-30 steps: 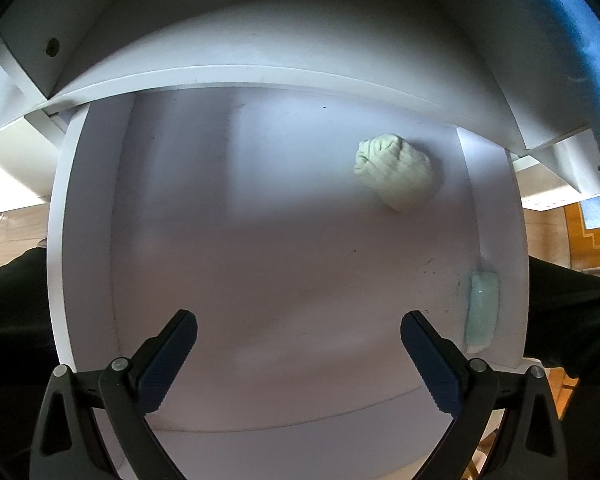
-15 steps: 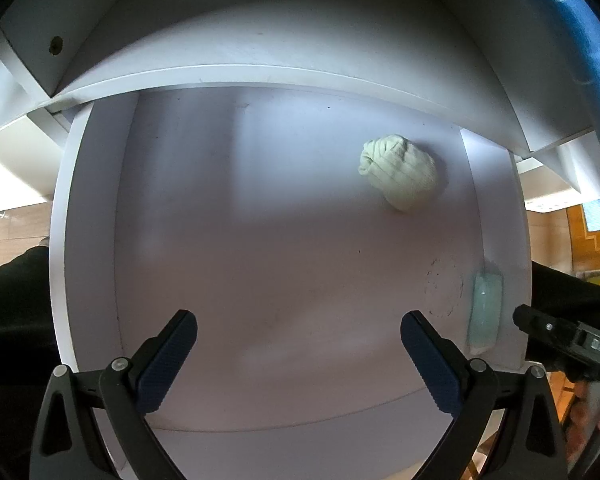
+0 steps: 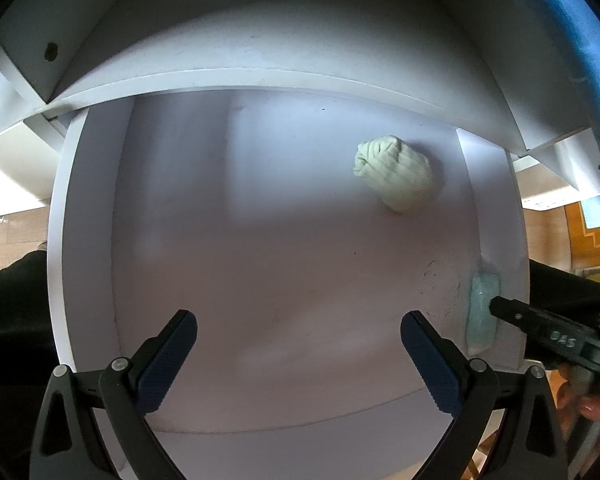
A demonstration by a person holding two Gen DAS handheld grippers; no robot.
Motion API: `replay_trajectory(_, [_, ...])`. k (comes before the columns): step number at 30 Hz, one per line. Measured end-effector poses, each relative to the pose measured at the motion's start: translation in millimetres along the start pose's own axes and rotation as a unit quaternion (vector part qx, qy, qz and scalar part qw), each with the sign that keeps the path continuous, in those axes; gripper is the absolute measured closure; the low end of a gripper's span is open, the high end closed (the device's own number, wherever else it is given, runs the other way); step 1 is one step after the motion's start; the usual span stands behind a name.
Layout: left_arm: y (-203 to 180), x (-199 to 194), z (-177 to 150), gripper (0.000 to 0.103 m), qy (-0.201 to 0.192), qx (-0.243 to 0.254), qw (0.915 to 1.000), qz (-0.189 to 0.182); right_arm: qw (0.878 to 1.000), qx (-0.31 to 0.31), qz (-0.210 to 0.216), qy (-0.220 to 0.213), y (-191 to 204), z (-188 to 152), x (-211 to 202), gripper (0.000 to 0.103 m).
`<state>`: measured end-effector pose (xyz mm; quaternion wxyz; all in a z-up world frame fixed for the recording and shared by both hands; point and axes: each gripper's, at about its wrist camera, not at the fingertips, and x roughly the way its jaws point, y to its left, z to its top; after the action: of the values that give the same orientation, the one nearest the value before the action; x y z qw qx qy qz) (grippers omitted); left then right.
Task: Organize soft objects
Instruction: 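Reach the right tool to the mint plastic bundle while the left tool approaches the cream knit roll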
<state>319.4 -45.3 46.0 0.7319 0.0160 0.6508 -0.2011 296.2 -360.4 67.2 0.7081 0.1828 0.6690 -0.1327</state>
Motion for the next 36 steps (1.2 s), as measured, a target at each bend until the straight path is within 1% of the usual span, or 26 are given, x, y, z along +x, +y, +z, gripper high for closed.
replay_trajectory(2, [-1, 0, 0, 0.001, -0.001, 0.002, 1.0, 0.001, 1.0, -0.014, -0.021, 0.01, 5, 2, 10, 0.054])
replay_trajectory(4, [-1, -1, 0, 0.001, -0.002, 0.003, 1.0, 0.003, 0.996, -0.028, -0.076, 0.024, 11, 4, 24, 0.054])
replay_trajectory(5, [-1, 0, 0, 0.001, -0.003, 0.003, 1.0, 0.004, 0.995, -0.031, -0.089, 0.028, 9, 3, 25, 0.054])
replay_trajectory(6, [-1, 0, 0, 0.001, -0.003, 0.002, 1.0, 0.004, 0.993, -0.033, -0.101, 0.041, 8, 3, 32, 0.054])
replay_trajectory(8, [-1, 0, 0, 0.001, -0.004, 0.001, 1.0, 0.005, 0.994, -0.025, -0.096, 0.053, 6, 3, 41, 0.053])
replay_trajectory(9, [-1, 0, 0, 0.001, -0.004, 0.001, 1.0, 0.005, 0.994, -0.021, -0.089, 0.054, 7, 3, 43, 0.047])
replay_trajectory(10, [-1, 1, 0, 0.001, -0.003, 0.001, 1.0, 0.006, 0.996, -0.018, -0.068, 0.054, 8, 3, 43, 0.04])
replay_trajectory(12, [-2, 1, -1, 0.001, -0.002, 0.002, 1.0, 0.008, 0.999, -0.007, -0.01, 0.052, 10, 5, 39, 0.04])
replay_trajectory(13, [-2, 1, -1, 0.001, -0.002, 0.003, 1.0, 0.009, 0.999, 0.006, 0.029, 0.044, 9, 6, 34, 0.043])
replay_trajectory(14, [-2, 1, -1, 0.001, -0.002, 0.003, 0.9999, 0.01, 0.998, 0.018, 0.046, 0.029, 7, 8, 27, 0.044])
replay_trajectory(15, [-2, 2, -1, 0.001, -0.001, 0.004, 0.9999, 0.01, 0.999, 0.025, 0.042, 0.015, 4, 10, 21, 0.044])
replay_trajectory(16, [-2, 2, -2, 0.001, -0.001, 0.005, 0.9999, 0.011, 0.999, 0.026, 0.029, 0.003, 1, 11, 16, 0.043])
replay_trajectory(18, [-1, 1, -1, 0.001, -0.002, 0.003, 0.9999, 0.01, 0.999, 0.031, 0.008, -0.003, -5, 12, 14, 0.042])
replay_trajectory(21, [-1, 1, -2, 0.001, -0.003, 0.002, 0.9999, 0.009, 0.999, 0.039, 0.005, 0.026, -9, 8, 25, 0.042])
replay_trajectory(25, [-1, 2, -2, 0.001, -0.001, 0.003, 1.0, 0.008, 0.997, 0.024, -0.044, 0.054, -9, 6, 40, 0.042])
replay_trajectory(28, [-3, 2, -1, 0.001, -0.001, 0.006, 0.9999, 0.008, 0.997, -0.004, -0.056, 0.058, 0, 6, 45, 0.04])
replay_trajectory(30, [-4, 4, -1, 0.001, 0.0, 0.007, 0.9999, 0.007, 0.996, -0.017, -0.058, 0.06, 10, 3, 47, 0.042])
replay_trajectory(31, [-5, 4, -1, 0.001, 0.001, 0.007, 0.9999, 0.007, 0.997, -0.017, -0.039, 0.058, 13, 2, 47, 0.045])
replay_trajectory(32, [-5, 5, 0, 0.001, 0.002, 0.007, 0.9999, 0.007, 0.998, -0.008, 0.007, 0.054, 15, 4, 44, 0.05])
replay_trajectory(33, [-6, 6, 0, 0.001, 0.002, 0.006, 1.0, 0.005, 0.997, 0.002, 0.058, 0.053, 16, 7, 42, 0.067])
replay_trajectory(34, [-6, 7, 0, 0.001, 0.002, 0.006, 1.0, 0.004, 0.994, 0.016, 0.102, 0.048, 16, 9, 36, 0.069])
replay_trajectory(35, [-7, 8, 0, 0.001, 0.003, 0.008, 1.0, 0.005, 0.994, 0.019, 0.102, 0.039, 16, 10, 32, 0.068])
replay_trajectory(36, [-8, 9, 0, 0.001, 0.004, 0.009, 0.9999, 0.005, 0.995, 0.019, 0.094, 0.026, 15, 11, 26, 0.067])
